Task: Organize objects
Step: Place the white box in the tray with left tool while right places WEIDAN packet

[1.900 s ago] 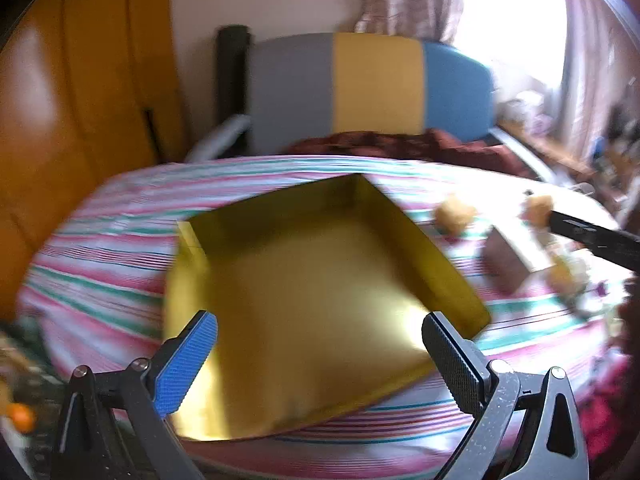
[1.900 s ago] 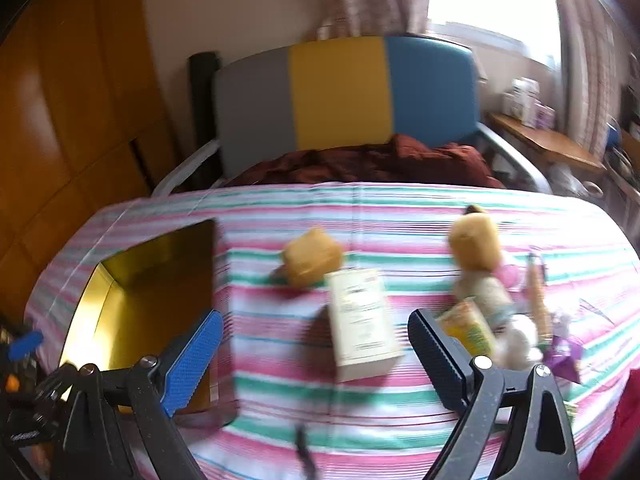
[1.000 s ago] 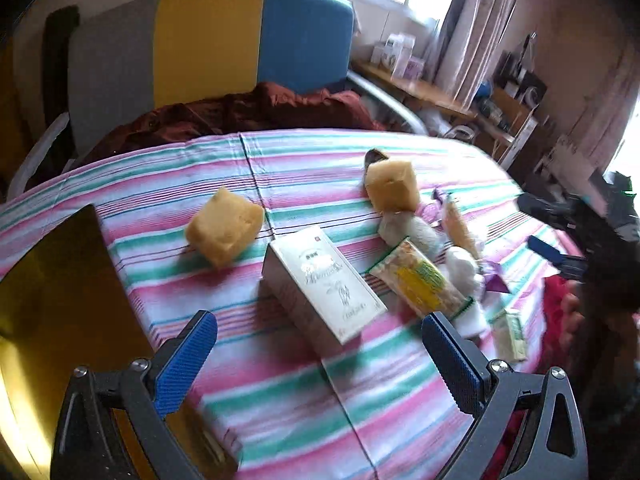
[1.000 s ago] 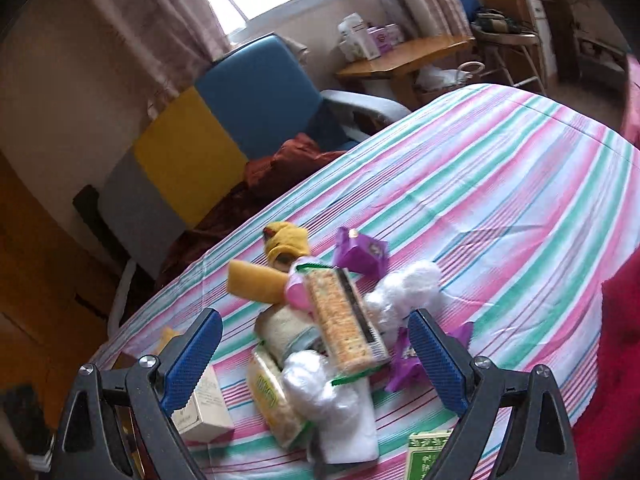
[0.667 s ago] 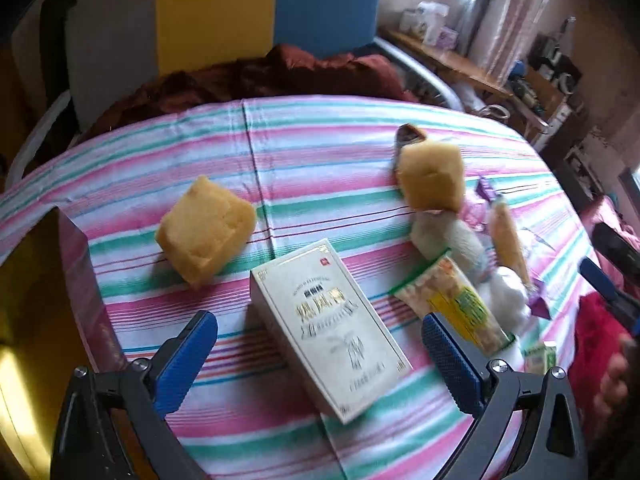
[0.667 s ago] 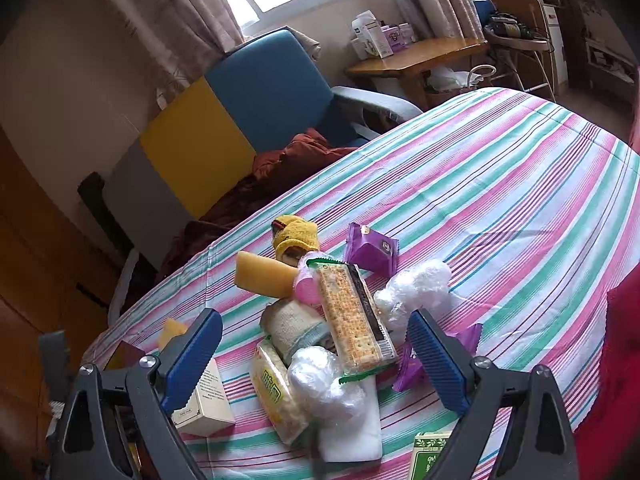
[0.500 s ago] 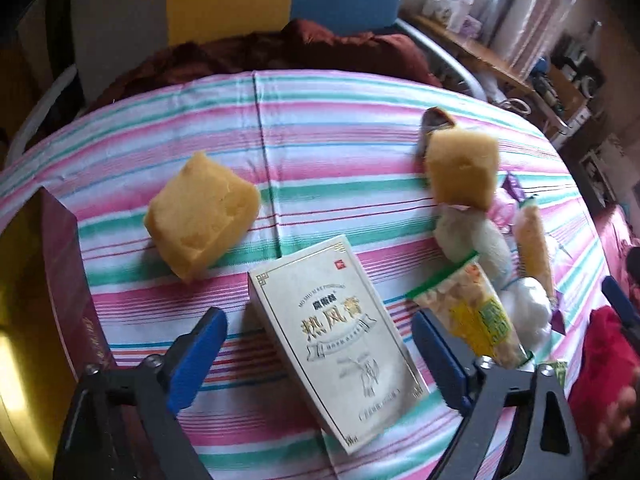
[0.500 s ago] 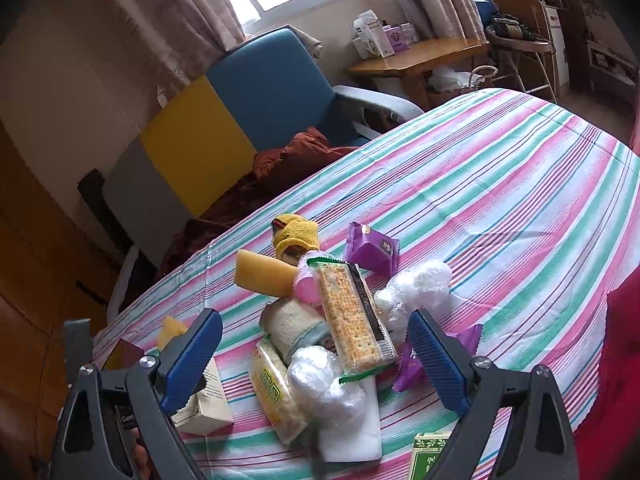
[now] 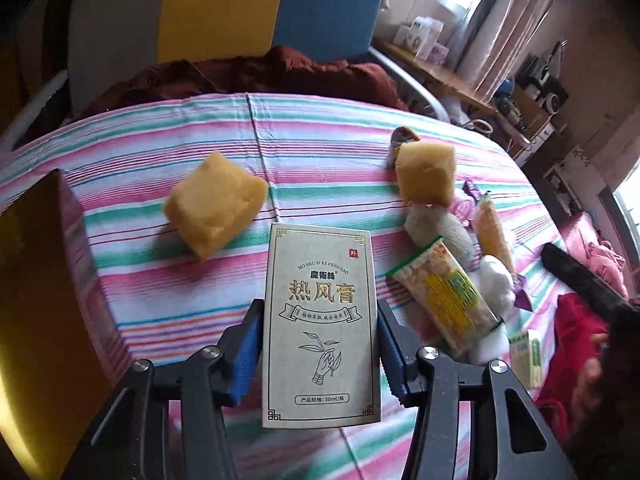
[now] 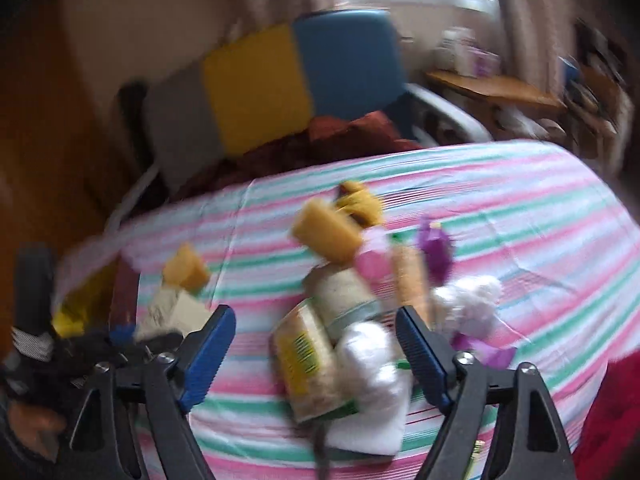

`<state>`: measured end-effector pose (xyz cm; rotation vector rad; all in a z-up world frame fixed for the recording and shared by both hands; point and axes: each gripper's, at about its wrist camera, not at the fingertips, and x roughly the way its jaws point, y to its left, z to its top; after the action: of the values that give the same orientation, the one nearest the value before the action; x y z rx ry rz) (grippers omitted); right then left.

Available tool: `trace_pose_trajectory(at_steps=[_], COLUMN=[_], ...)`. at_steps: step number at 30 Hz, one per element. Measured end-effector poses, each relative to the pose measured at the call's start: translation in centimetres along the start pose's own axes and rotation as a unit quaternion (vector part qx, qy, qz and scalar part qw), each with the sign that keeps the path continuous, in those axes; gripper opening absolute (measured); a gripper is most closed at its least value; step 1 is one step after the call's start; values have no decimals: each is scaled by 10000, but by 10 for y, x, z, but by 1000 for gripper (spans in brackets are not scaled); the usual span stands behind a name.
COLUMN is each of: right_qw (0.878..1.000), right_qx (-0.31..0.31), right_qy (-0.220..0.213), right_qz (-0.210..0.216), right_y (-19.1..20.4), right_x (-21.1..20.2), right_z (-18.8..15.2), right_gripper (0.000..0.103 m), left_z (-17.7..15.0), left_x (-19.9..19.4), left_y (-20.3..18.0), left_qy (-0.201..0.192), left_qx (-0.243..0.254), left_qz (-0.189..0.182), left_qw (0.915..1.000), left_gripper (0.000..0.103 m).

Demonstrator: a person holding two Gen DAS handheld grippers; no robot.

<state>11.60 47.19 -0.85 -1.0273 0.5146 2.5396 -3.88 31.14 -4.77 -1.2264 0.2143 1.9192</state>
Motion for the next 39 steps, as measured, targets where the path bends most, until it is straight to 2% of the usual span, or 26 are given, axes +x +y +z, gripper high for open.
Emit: trace_pose_trajectory(at_steps=[2,3,6,8,10,14,17,21,25,29,33,39], right_qw=[9982,9951,9840,9760,9656,9598,9694,9818,9844,9732,9538,9346], right_qx=[-507,-786,-1225,-1441,-1664,-1872,-1631,-1408,-1502,-1876,-2322,-2629], right_qy=[302,537,1051,1359,1559,1604,1532,1153,877,822,1083,1898], right_qz=[-98,-274,-757,-900,-1250,-1343,-1011,-538,273,1045,1567,1461], right_y=[22,33,46,50,52,48,46,60,108,177,250,313], right_x=[14,25,54,71,85,89,79,50,21,14,27,81], right_z=[-5,-9,-20,-25,-30,-35,-32,-22,-8,-5,-18,-54], right_gripper=[76,74,71,66,52,44,43,43,43,43,43,43], left_z=[-5,-7,-12,-15,-20,-32,-45,-68,-95,-121,-145,-159], left_x=[-15,-23,-47,-64,-81,-109,-127,-146,-157,-161,-163,-166], left_y=[4,6,9,13,18,41,68,114,158,187,207,218], left_qy=[-89,-144,-390,-545,-703,-921,-1030,-1081,-1031,-908,-863,-836], left_qx=[-32,-40,14,28,5,-183,-399,-759,-1171,-1511,-1818,-1962], left_qz=[-95,-104,-115,-136,-112,-29,179,650,1234,1608,1797,1890], left_qw=[9999,9998,9992,9984,9975,9956,9937,9891,9800,9711,9629,9585], left_gripper=[53,53,54,54,54,54,54,54,54,54,54,54])
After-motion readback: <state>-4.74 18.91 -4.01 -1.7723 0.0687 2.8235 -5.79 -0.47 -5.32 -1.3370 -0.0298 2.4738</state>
